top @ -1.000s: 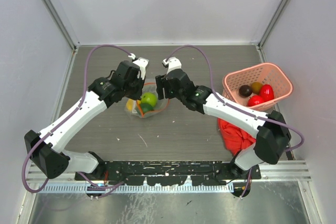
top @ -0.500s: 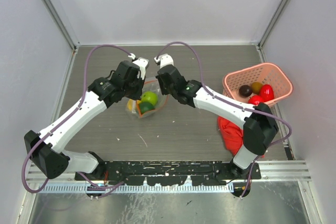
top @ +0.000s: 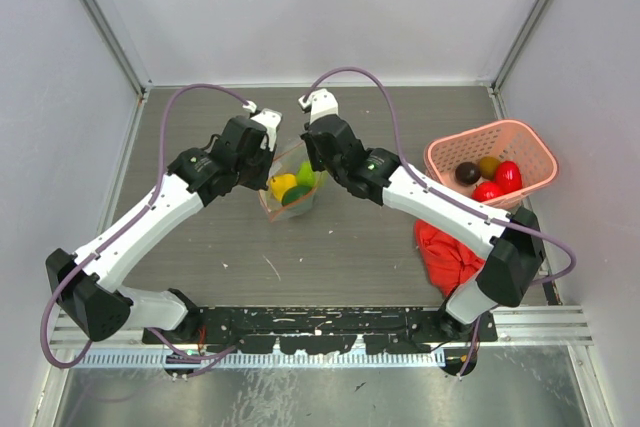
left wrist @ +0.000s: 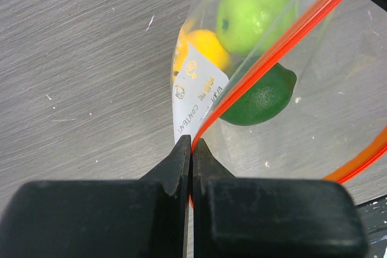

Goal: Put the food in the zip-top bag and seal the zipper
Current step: Place the fake fruit in the zipper food storage bag.

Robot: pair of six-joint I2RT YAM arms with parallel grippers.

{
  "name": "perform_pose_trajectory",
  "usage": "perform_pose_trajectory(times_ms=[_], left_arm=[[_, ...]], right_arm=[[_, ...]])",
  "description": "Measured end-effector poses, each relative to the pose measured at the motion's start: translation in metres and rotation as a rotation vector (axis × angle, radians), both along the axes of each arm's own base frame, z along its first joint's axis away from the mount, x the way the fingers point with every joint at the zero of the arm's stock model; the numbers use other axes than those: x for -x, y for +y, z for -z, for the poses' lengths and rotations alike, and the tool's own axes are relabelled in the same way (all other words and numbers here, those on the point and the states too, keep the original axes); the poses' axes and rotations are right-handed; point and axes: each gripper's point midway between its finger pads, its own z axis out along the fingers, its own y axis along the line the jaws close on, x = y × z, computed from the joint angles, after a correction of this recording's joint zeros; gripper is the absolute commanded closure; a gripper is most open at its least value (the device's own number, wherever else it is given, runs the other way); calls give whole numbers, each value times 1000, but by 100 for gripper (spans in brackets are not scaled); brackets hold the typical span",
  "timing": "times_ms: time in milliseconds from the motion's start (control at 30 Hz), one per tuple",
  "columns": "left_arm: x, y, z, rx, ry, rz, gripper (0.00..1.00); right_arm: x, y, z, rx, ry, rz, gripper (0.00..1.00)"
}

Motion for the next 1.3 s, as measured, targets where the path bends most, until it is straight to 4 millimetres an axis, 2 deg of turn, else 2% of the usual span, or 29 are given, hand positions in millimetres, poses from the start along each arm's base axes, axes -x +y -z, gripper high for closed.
perform_pose_trajectory(times_ms=[167, 333, 400, 567, 667, 767, 867, 1000, 1100, 1300], left_arm=[[-1, 0, -3, 9, -11, -1, 100], [-1, -2, -24, 70, -74, -1, 100], [-1, -5, -36, 98, -86, -2, 100], [-4, -20, -85, 215, -132, 19, 100], [-2, -24, -99, 264, -168, 37, 100], [-4, -19, -90, 218, -145, 22, 100], [-13, -21, -77, 164, -107, 11, 100], [-17, -15, -58, 99, -86, -1, 100], [-19, -8, -54, 57, -95, -8, 100], [-20, 1, -37, -11, -89, -13, 100]], right_arm=[[-2, -14, 4, 53, -8, 55, 100], [0, -22, 6, 91, 0, 76, 100], [2, -18, -1, 80, 5, 49, 100], [2, -9, -33, 9, -25, 14, 100], [6, -15, -41, -11, -41, 18, 100], [7, -20, -38, -7, -36, 36, 100], [8, -23, -26, 18, -14, 48, 100], [6, -24, -8, 50, 14, 63, 97], [5, -22, 4, 67, 33, 67, 96], [3, -16, 23, 82, 73, 67, 85]])
